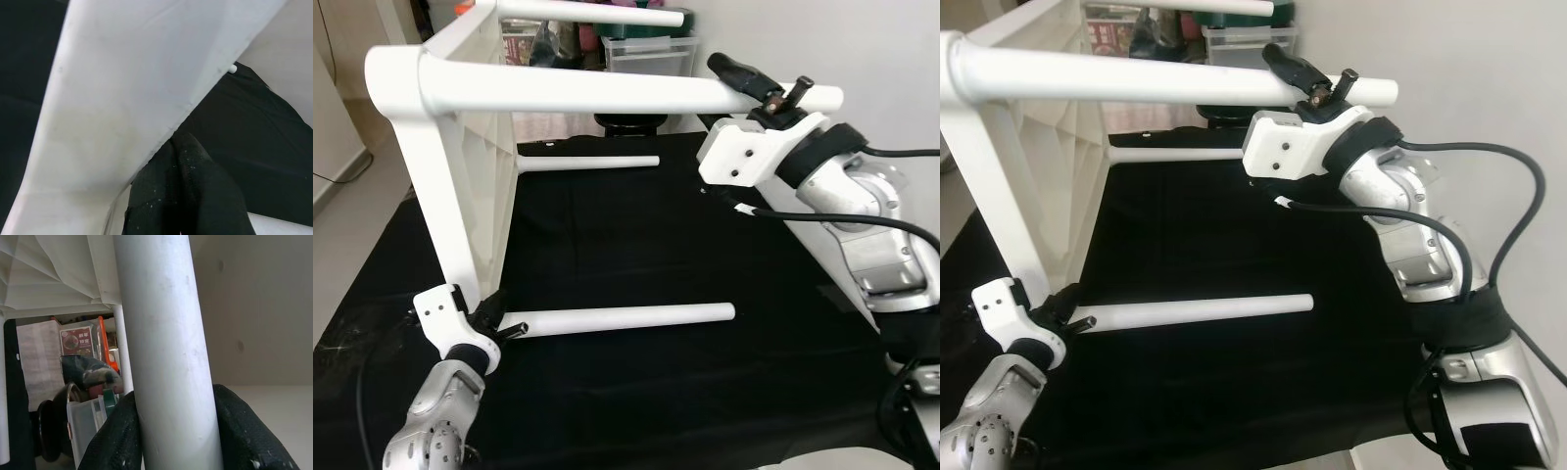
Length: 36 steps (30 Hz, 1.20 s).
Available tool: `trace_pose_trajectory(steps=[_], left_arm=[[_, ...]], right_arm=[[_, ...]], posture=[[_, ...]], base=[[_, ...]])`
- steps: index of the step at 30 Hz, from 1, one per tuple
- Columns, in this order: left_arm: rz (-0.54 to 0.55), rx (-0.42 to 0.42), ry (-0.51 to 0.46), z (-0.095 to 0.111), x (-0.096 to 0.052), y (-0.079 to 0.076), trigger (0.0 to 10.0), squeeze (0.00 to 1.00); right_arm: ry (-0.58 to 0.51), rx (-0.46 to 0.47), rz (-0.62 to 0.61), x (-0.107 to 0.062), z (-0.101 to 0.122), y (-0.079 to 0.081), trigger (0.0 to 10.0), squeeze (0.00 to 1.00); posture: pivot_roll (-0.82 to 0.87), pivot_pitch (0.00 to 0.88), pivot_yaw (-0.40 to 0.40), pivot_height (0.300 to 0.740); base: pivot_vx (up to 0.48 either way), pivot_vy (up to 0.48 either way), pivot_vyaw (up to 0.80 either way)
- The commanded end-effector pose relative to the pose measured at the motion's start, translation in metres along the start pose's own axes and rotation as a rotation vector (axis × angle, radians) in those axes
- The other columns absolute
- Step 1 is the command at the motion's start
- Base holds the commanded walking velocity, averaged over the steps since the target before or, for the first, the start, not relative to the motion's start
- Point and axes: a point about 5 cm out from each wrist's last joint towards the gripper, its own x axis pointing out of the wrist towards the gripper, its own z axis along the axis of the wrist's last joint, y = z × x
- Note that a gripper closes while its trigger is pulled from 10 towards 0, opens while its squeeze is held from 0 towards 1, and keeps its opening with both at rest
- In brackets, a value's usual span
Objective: Building children table
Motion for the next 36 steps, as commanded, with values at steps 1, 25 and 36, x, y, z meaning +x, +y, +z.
trace_pose_trajectory(steps=[1,25,36], left_arm=[[0.048,0.034,-0.066,0.014,0.001,0.014,10.0,0.00],[0.078,0.120,0.006,0.031,0.051,0.039,10.0,0.00],[0.296,0.366,-0.440,0.159,0.022,0.076,10.0,0.00]], right_arm=[[0.022,0.079,-0.027,-0.002,-0.007,-0.003,0.0,0.00],[0.014,0.139,-0.010,-0.005,-0.002,-0.001,0.0,0.00],[0.245,0.270,-0.016,-0.022,-0.040,0.012,0.0,0.00]], posture=[[-0.11,0.000,-0.017,0.740],[-0.12,0.035,-0.006,0.740],[-0.08,0.029,-0.007,0.740]], base=[[0.000,0.000,0.00],[0.000,0.000,0.00],[0.000,0.000,0.00]])
